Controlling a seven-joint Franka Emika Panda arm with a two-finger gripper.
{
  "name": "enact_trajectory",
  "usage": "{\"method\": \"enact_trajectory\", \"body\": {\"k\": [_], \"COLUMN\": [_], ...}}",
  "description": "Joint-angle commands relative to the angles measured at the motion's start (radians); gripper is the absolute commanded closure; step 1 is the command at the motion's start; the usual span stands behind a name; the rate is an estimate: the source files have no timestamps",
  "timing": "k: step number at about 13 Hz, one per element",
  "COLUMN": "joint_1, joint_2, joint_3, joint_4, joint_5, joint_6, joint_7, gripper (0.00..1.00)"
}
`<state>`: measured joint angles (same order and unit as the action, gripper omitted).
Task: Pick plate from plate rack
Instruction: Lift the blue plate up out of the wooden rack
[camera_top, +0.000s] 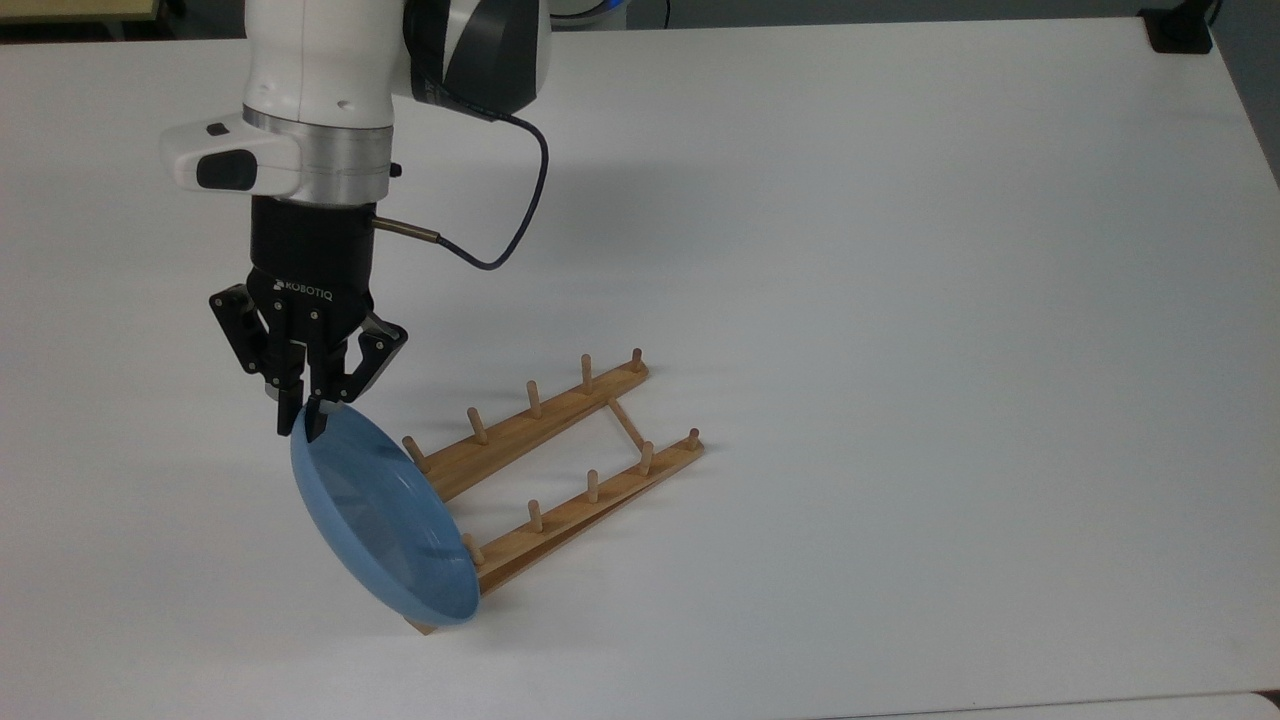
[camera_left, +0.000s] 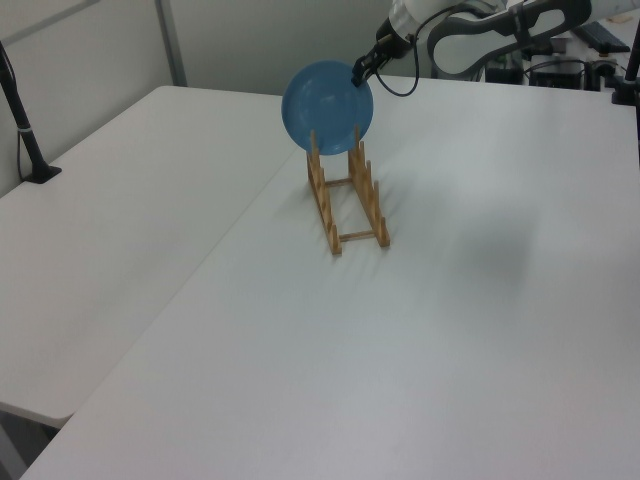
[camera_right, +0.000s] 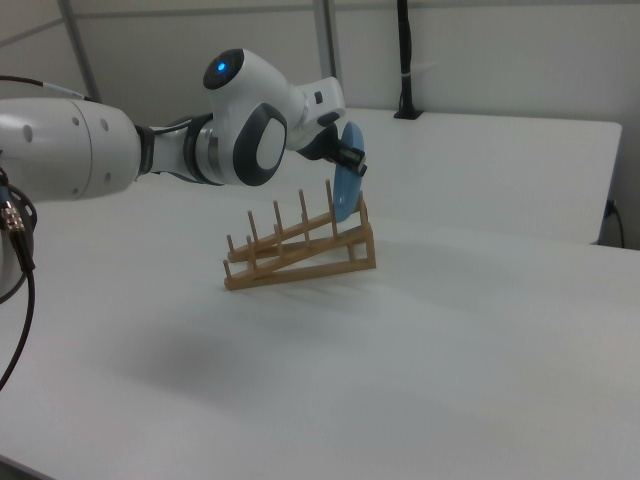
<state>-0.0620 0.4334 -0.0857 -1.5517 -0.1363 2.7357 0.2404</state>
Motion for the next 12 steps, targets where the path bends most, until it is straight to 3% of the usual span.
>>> {"method": "enact_trajectory", "body": {"k": [1,6,12], "joint_1": [0.005,-0.024,-0.029], "joint_2": [-0.025,-0.117,-0.205], "joint_3": [-0.011,-0.005,0.004], "joint_4": [0.004,-0.010,-0.043], "joint_5": [-0.020,0.006,0.034], "joint_6": [0.021,-0.002,-0.345], "joint_7": [0.017,0.025,0.007], "gripper": [0.91,0.91,0.96]}}
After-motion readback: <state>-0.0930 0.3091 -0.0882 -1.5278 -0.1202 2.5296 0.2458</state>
